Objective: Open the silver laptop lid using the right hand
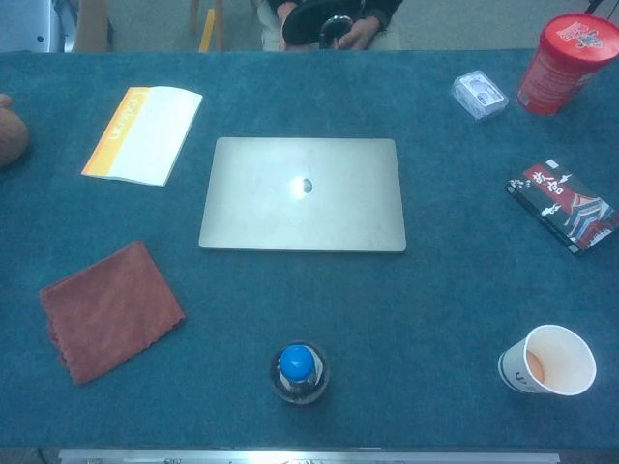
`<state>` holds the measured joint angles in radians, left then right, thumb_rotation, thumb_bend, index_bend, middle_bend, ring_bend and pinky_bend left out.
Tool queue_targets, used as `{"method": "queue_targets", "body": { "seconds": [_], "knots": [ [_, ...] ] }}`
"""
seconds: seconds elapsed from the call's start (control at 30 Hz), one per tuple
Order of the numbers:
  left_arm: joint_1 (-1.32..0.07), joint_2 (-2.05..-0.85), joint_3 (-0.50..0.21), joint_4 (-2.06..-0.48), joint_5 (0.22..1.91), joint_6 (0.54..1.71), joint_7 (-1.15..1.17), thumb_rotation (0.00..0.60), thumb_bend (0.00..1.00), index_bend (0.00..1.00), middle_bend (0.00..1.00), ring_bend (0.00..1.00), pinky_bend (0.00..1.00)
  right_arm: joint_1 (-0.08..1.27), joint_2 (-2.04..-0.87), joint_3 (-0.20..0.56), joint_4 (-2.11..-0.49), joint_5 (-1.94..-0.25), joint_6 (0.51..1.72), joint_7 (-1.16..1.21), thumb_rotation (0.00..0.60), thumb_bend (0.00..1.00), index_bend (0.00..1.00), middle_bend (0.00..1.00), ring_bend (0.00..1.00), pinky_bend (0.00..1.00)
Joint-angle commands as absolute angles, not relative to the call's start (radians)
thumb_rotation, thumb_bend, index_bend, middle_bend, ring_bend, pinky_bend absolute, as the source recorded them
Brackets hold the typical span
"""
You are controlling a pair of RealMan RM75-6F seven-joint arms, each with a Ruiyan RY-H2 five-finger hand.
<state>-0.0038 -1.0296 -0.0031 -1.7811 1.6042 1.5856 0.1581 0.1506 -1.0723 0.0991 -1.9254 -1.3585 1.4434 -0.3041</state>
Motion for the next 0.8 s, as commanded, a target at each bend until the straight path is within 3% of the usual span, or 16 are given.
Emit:
{"method": "queue_targets", "body": {
  "seconds": [0.03,0.33,0.53,0.8],
  "knots": [
    [-0.007,-1.031,-0.003,-1.782,1.601,1.579,0.161,0.600,0.22,0.22,0.23,0.17,0.14,0.151,-1.075,0.099,-1.923,-1.357,1.439,-0.302,0.600,0.11,0.02,0.12,0.00,0.01],
    [-0.005,-1.024,0.000,-1.792,1.603,1.580,0.166,0.600,0.22,0.22,0.22,0.17,0.14,0.175,-1.064,0.102,-1.957,-1.382,1.411,-0.315,0.600,0.11,0.02,0.12,0.00,0.01],
    [-0.014,-1.016,-0.004,-1.803,1.610,1.573,0.167,0.600,0.22,0.22,0.22,0.17,0.14,0.234,-1.065,0.108,-2.035,-1.398,1.329,-0.344,0.600,0.11,0.02,0.12,0.00,0.01],
    [-0.012,-1.008,-0.005,-1.803,1.606,1.578,0.152,0.600,0.22,0.22,0.22,0.17,0.14,0.360,-1.169,0.161,-2.053,-1.332,1.207,-0.418,0.600,0.11,0.02,0.12,0.00,0.01]
  ]
}}
